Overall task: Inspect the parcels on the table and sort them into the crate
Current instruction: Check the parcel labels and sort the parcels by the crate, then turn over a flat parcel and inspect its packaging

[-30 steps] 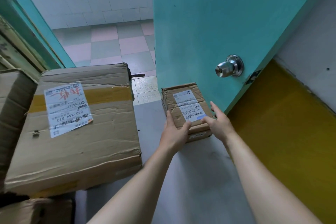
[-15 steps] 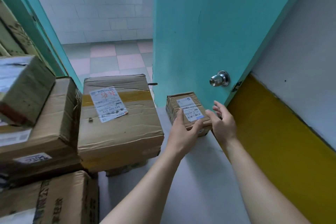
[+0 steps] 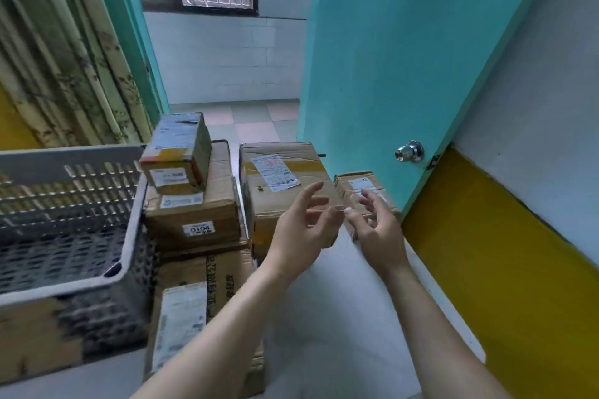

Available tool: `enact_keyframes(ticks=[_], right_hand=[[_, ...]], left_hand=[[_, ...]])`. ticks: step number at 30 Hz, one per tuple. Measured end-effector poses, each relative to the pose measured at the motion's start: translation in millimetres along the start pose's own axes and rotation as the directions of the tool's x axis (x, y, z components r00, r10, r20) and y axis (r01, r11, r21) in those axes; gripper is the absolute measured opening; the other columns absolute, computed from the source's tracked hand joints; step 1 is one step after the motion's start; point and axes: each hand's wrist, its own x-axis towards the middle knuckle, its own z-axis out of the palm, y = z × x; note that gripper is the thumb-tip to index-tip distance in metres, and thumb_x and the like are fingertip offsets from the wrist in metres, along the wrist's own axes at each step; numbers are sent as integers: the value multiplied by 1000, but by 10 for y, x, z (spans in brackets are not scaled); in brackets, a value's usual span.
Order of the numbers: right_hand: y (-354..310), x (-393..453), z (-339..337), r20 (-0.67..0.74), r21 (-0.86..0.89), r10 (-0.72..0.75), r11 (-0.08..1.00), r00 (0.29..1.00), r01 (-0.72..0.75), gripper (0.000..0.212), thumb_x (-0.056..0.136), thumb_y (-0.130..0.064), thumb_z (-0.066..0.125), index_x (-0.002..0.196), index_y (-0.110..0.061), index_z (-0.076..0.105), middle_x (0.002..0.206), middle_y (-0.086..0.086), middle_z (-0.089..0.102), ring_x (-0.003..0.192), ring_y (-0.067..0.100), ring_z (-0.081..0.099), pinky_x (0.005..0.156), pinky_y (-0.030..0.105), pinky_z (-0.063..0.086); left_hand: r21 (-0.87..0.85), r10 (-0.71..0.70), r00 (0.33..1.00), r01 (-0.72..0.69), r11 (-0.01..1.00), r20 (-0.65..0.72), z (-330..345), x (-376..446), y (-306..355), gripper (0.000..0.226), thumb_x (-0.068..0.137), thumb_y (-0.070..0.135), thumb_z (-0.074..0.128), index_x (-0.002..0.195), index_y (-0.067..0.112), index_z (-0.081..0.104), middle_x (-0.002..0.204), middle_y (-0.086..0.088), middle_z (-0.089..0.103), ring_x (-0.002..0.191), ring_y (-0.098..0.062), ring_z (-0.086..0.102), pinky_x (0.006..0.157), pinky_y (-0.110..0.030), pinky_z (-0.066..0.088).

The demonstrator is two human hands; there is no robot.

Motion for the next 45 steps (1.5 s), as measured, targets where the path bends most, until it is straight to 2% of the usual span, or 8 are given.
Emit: enact_keyframes(ticks=[4, 12, 16, 20, 25, 28, 38, 45], right_hand=[[-157, -390, 401, 58, 16, -26, 1000, 998, 25, 61, 79, -60, 59, 135, -39, 52, 134, -10, 60, 124, 14, 57, 105, 46, 51], [-267, -1125, 1189, 162, -3, 14, 1000, 987, -14, 55, 91, -37, 70, 142, -33, 50, 141, -4, 55, 129, 14, 51, 109, 39, 46], [-105, -1389, 1410, 247, -109, 123, 989, 961, -98, 64, 92, -41, 68, 150, -28, 42, 149, 2, 50, 132, 18, 50, 108, 39, 45], [96, -1633, 1554, 344, -232, 251, 956, 905, -177, 74, 94, -44, 66, 156, -24, 32, 158, 4, 39, 143, 25, 40, 116, 46, 39], [320, -1830, 1604, 432, -250, 360, 929, 827, -273, 69, 91, -42, 69, 151, -25, 40, 131, -6, 64, 122, 16, 60, 109, 40, 47], [360, -1858, 1606, 457, -189, 369, 929, 810, -317, 51, 92, -42, 69, 139, -30, 51, 118, -12, 68, 111, 12, 64, 104, 38, 51], [350, -2020, 1485, 476, -86, 334, 938, 814, -335, 32, 98, -35, 62, 129, -35, 58, 117, -17, 70, 113, 8, 64, 105, 37, 50], [261, -2026, 1168, 541, 77, 193, 958, 818, -277, 53, 81, -28, 62, 133, -32, 57, 118, -16, 73, 113, 5, 66, 105, 39, 51]], left_hand=[[69, 31, 994, -23, 997, -105, -600, -394, 4, 44, 101, 31, 64, 144, 28, 53, 123, 11, 67, 103, 5, 66, 74, -4, 51], [96, -56, 956, 87, 992, -289, -1485, -1242, -403, 32, 102, 23, 63, 133, 31, 61, 114, 21, 69, 102, 15, 63, 87, -7, 50], [284, -116, 923, 229, 931, -367, -1681, -1583, -803, 40, 100, 25, 65, 140, 19, 59, 133, 7, 65, 124, -9, 59, 105, -25, 46], [393, -263, 858, 449, 803, -442, -1746, -1852, -1156, 59, 95, 40, 69, 145, 16, 49, 142, -9, 56, 127, -24, 54, 104, -38, 48], [270, -549, 737, 664, 697, -394, -1807, -2017, -1523, 101, 81, 63, 76, 155, 12, 30, 155, -14, 43, 139, -35, 47, 109, -49, 48], [80, -639, 708, 686, 723, -300, -1798, -2041, -1568, 92, 86, 59, 74, 155, 15, 33, 149, -5, 55, 134, -30, 55, 105, -40, 48], [-90, -616, 754, 614, 784, -227, -1668, -2234, -1494, 62, 95, 52, 66, 146, 25, 45, 130, 8, 66, 118, -17, 64, 106, -42, 52], [-105, -516, 825, 506, 856, -230, -1538, -2349, -1155, 71, 85, 38, 82, 138, 34, 36, 124, 15, 64, 113, -3, 63, 99, -31, 53]])
